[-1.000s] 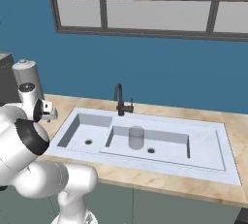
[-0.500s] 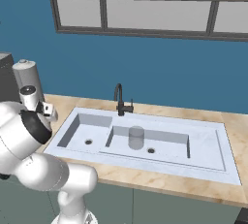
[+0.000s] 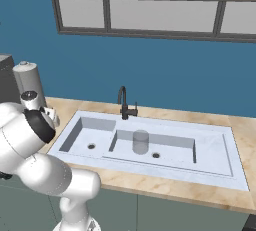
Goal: Place the cup in the left basin and the glass cup in the right basin of the sink.
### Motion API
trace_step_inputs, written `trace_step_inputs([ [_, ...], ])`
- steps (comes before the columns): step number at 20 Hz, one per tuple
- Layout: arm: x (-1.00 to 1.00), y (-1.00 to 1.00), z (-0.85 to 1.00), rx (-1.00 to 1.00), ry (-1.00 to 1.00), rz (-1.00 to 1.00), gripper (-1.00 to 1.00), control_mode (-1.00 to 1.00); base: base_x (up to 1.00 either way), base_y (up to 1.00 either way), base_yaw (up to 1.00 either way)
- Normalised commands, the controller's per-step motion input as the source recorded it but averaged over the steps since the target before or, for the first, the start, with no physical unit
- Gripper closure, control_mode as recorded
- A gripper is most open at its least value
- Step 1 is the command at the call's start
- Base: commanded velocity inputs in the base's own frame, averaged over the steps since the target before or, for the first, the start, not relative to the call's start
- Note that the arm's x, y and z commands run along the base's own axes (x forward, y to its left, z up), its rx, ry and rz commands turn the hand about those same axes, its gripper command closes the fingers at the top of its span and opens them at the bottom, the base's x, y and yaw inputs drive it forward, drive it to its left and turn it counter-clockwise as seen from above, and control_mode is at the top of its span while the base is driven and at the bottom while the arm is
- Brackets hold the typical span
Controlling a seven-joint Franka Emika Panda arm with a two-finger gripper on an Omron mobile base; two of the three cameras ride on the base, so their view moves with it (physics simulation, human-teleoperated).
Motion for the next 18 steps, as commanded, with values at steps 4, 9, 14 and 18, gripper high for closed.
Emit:
trace_step_inputs([
  [4,0.0,0.0,0.0,0.0,0.0,0.0,1.0,-1.0,0.0,0.0,0.0],
  [9,0.0,0.0,0.0,0.0,0.0,0.0,1.0,-1.0,0.0,0.0,0.0],
  [14,0.0,-0.02,0.07,0.0,-0.02,0.0,1.0,-1.0,0.0,0.0,0.0],
  [18,-0.01,-0.13,0.23,0.0,-0.04,0.0,1.0,-1.0,0.0,0.0,0.0],
])
